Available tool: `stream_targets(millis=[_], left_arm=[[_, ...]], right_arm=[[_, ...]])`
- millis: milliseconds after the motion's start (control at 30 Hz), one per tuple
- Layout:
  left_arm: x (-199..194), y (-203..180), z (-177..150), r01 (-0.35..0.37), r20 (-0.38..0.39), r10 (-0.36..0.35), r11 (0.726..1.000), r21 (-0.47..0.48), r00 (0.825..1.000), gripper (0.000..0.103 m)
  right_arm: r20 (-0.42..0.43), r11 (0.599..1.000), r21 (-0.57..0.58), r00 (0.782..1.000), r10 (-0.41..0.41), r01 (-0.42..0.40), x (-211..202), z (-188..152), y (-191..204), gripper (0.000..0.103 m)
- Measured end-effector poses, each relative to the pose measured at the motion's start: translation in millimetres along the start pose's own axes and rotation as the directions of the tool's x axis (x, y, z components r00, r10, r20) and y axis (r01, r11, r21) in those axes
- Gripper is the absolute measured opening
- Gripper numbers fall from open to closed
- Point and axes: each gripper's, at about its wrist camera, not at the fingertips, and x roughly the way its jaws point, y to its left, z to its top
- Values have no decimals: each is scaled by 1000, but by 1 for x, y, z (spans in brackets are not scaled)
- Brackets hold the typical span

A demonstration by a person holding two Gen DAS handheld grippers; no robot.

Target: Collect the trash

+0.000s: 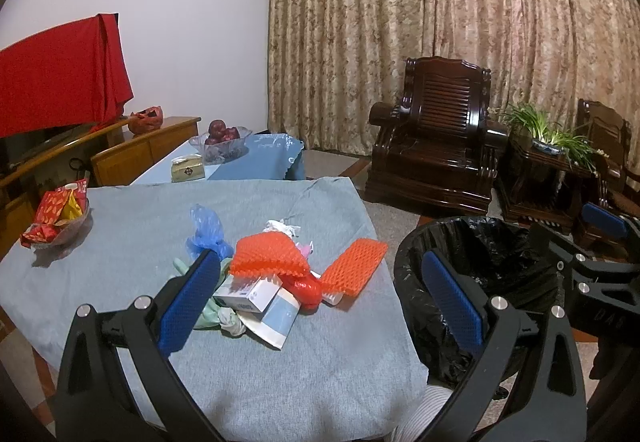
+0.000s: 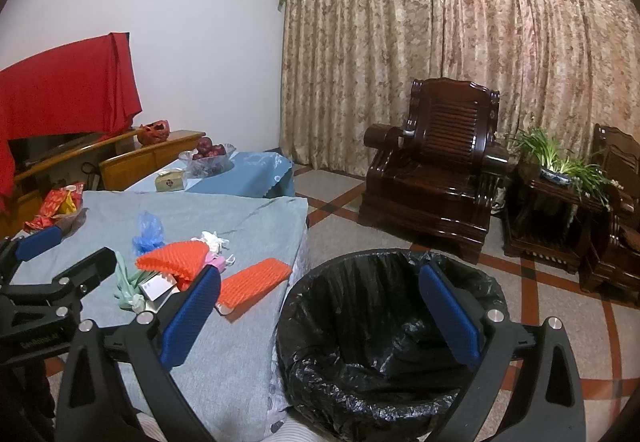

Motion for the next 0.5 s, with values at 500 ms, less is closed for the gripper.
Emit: stream_targets(millis=[500], left_arm=[[23,33,-14,-65,-16,65,998,-23,998,98]], right_arm=[[-45,999,-13,998,52,-52,19,9,19,97]])
